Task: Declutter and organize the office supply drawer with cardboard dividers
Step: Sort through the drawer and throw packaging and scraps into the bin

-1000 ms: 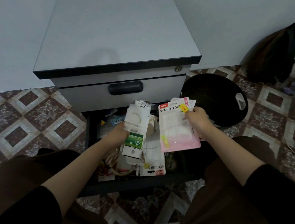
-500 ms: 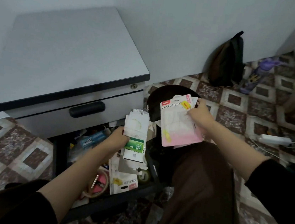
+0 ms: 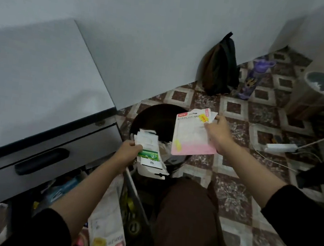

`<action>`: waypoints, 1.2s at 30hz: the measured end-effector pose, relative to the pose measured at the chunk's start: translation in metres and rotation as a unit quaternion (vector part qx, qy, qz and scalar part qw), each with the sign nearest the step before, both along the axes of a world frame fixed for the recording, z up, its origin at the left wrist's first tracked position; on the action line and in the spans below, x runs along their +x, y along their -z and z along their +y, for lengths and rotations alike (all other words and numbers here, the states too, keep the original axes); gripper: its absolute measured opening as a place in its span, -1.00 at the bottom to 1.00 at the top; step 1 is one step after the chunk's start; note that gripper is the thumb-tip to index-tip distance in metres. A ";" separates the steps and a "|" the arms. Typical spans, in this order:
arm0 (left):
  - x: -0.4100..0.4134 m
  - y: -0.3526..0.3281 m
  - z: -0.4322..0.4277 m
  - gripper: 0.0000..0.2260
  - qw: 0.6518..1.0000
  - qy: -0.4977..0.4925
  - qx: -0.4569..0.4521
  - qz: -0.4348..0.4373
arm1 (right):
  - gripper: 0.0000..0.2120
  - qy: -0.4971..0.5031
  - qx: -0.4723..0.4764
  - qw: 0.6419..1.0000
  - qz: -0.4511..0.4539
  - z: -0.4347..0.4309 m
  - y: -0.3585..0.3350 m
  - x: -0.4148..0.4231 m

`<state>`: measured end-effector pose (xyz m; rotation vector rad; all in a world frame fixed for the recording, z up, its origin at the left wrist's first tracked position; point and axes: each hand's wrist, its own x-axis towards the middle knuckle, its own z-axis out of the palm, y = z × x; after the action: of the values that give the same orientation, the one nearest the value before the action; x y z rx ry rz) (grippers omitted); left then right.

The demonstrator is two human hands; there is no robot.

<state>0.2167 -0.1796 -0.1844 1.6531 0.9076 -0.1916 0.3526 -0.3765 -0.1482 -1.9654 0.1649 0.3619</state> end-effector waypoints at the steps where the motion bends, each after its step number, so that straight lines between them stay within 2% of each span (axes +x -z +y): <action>1: 0.008 0.007 -0.001 -0.90 1.000 -0.009 -0.012 0.009 | -0.62 0.010 0.001 1.000 0.008 -0.001 0.003 0.005; 3: 0.020 0.018 -0.004 -0.94 0.999 -0.018 -0.014 0.026 | -0.62 0.029 0.009 0.999 0.024 -0.001 0.012 0.015; 6: 0.041 0.035 -0.008 -0.75 0.998 -0.020 -0.033 0.044 | -0.63 0.049 0.008 0.998 0.036 -0.002 0.023 0.030; 8: 0.052 0.043 -0.009 -0.71 0.998 -0.038 -0.033 0.037 | -0.62 0.057 0.014 0.997 0.040 -0.001 0.031 0.037; 14: 0.085 0.054 -0.010 -0.85 0.994 -0.080 -0.070 0.015 | -0.62 0.070 0.056 0.994 0.064 0.000 0.046 0.049; 18: 0.094 0.048 -0.015 -0.64 0.988 -0.068 -0.137 0.011 | -0.62 0.058 0.053 0.995 0.066 0.000 0.050 0.052; 21: 0.087 0.049 -0.011 -0.53 0.993 -0.020 -0.106 0.044 | -0.67 0.040 0.036 0.996 0.069 0.002 0.049 0.055; 28: 0.069 0.048 0.018 -0.53 0.998 -0.023 -0.065 0.014 | -0.82 -0.012 0.019 0.996 0.084 0.028 0.050 0.059; 33: 0.061 0.046 0.025 -0.59 0.998 -0.046 -0.041 -0.027 | -0.72 -0.075 0.019 0.994 0.079 0.059 0.058 0.056; 36: 0.054 0.049 0.030 -0.58 0.997 -0.059 -0.004 -0.040 | -0.50 -0.180 -0.115 0.976 0.050 0.068 0.065 0.052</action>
<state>0.2702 -0.1498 -0.2333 1.5845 0.9385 -0.0478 0.4041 -0.3082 -0.2131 -2.2091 -0.0931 0.7053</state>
